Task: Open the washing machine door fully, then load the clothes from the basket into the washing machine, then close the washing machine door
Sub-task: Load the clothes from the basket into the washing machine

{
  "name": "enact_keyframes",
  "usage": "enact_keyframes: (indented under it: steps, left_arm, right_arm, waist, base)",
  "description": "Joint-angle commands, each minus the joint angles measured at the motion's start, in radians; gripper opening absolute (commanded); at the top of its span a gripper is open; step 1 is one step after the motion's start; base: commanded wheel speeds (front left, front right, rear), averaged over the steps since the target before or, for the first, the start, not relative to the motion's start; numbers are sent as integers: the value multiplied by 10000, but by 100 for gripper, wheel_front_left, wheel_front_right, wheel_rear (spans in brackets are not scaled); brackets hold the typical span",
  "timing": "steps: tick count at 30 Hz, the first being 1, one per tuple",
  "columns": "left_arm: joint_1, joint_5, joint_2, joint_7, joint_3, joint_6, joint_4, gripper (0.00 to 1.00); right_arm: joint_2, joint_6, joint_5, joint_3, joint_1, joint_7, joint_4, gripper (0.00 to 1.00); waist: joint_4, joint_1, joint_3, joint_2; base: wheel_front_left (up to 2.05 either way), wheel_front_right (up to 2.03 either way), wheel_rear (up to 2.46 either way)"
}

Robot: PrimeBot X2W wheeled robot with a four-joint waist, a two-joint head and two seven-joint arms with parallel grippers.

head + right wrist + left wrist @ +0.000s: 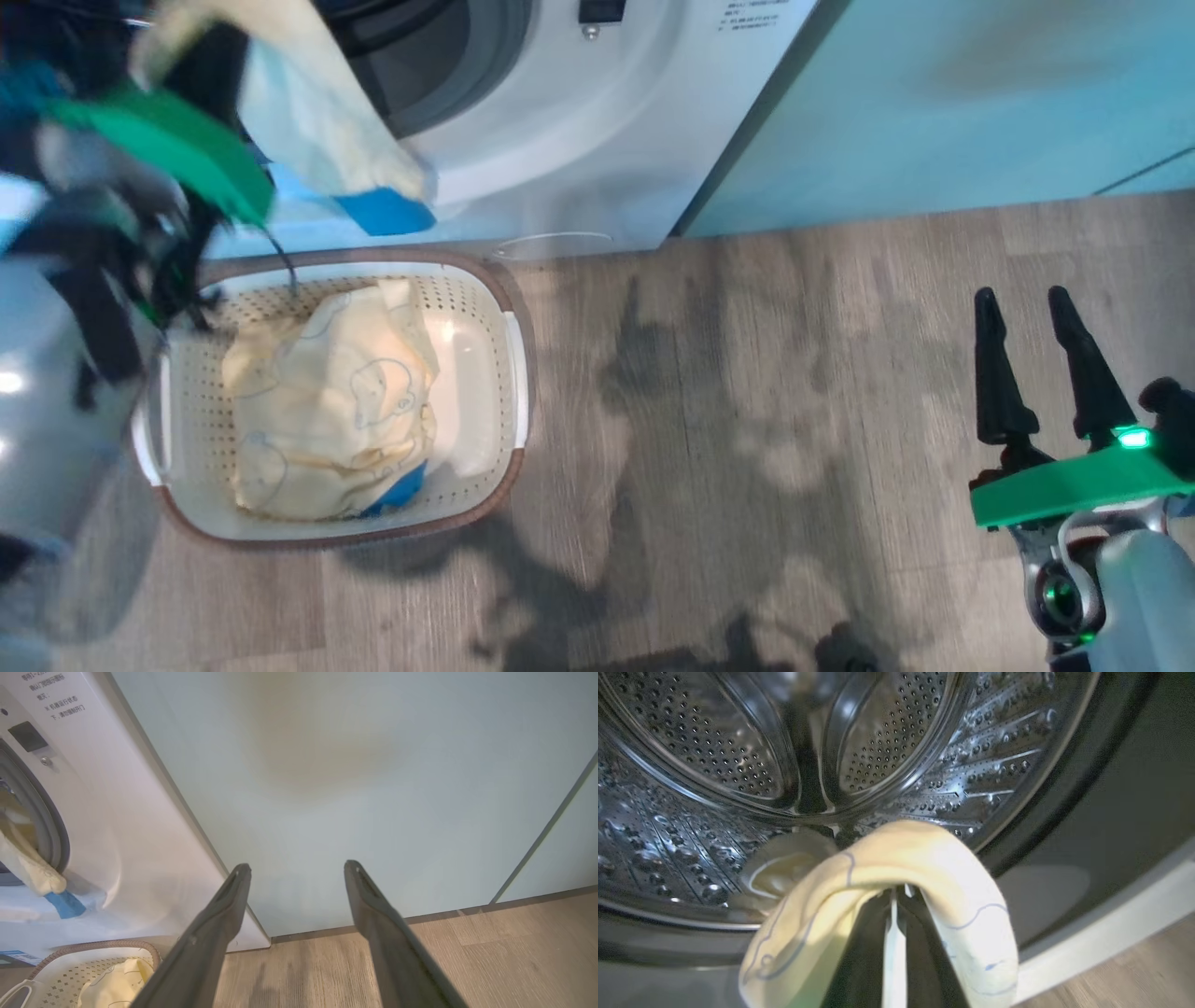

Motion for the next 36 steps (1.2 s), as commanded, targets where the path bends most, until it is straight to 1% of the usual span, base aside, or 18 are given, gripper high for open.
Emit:
enact_keyframes:
  steps: [1,5,8,11,15,19,24,28,31,33,36]
  left_arm:
    - [-698,-1,608,146,485,98,-232,0]
    - [-1671,82,868,598,587,228,124,0]
    - [-2384,-71,1004,910,777,219,539,0]
    - [-3057,-393,957,1077,1056,189,988,0]
    - [-3834,-471,961,1118,1154,122,1575,0]
    - [-4516,-383,937,808,1195,127,2157,0]
    - [-5273,-221,964,-17,1307,158,2900,0]
    - [-5776,-152,993,-615,1527,222,3397,0]
    - [-6002,-71,1009,-841,1772,270,3546,0]
    - [-6015,-57,937,-886,1938,230,3599,0]
    - [-5836,62,771,-899,1882,27,3820,0]
  right_arm:
    - [-25,44,71,213,-117,-95,-284,100]
    - [-5,44,158,239,-297,-95,-303,100]
    - [9,44,220,354,-474,-95,-323,100]
    - [16,44,323,409,-623,-95,-315,100]
    - [19,44,558,505,-782,-95,-330,100]
    - [20,44,725,594,-902,-95,-346,100]
    - [21,44,860,721,-1003,-95,-337,100]
    - [21,44,923,773,-1036,-95,-324,100]
    - [21,44,941,792,-1043,-95,-312,100]
    - [21,44,947,784,-1036,-95,-305,100]
    - [21,44,937,764,-1019,-95,-314,100]
  waist:
    - [-102,1,168,-1]
    - [-282,1,515,-1]
    - [-475,1,840,-1]
    - [-623,1,1128,-1]
    - [-802,1,1445,-1]
    - [-922,1,1689,-1]
    - [-1043,1,1868,-1]
    - [-1106,1,1942,-1]
    - [-1120,1,1969,-1]
    - [-1118,1,1972,-1]
    - [-1097,1,1957,-1]
  base:
    - [0,0,0]
    - [0,0,0]
    - [0,0,0]
    - [0,0,0]
    - [0,0,0]
    - [0,0,0]
    - [0,0,0]
    - [0,0,0]
    - [0,0,0]
    - [0,0,0]
    - [0,0,0]
